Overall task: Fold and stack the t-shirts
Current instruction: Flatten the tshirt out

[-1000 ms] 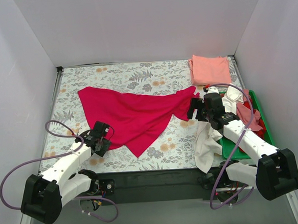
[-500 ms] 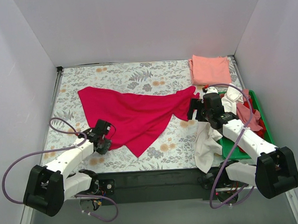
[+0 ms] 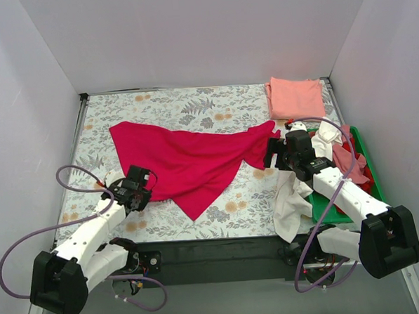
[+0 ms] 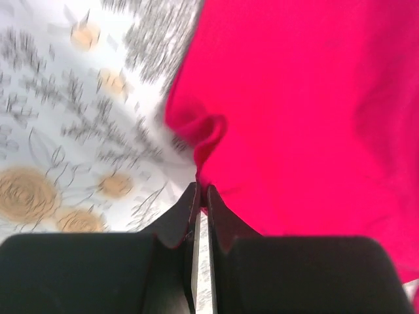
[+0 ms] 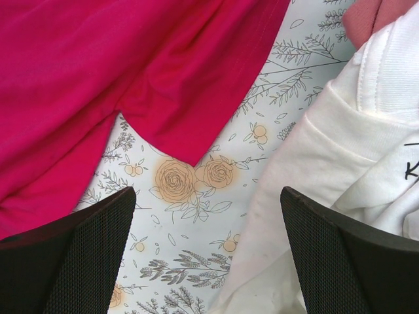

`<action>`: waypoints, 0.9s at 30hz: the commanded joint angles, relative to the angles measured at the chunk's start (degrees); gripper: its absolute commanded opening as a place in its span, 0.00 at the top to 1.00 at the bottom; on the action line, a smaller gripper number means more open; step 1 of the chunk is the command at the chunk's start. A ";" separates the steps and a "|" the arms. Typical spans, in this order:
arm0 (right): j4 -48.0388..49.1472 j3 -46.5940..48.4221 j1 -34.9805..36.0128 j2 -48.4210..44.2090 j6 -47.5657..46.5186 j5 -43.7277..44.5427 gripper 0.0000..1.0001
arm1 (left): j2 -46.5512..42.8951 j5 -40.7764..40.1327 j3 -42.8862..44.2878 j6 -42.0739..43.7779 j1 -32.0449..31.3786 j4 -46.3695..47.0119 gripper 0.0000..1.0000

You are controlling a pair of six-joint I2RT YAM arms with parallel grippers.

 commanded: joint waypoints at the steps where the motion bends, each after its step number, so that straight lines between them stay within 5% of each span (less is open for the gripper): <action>1: 1.61 0.04 0.07 -0.06 -1.15 0.13 0.03 | -0.88 -5.30 4.65 3.71 4.89 4.40 1.00; 10: -1.12 2.32 0.33 1.70 -3.52 -1.72 0.05 | 2.28 24.92 6.50 10.59 47.22 21.37 1.00; 27: -2.61 3.90 8.68 9.33 -5.19 -5.25 0.21 | 5.54 35.75 2.90 12.35 50.26 26.30 1.00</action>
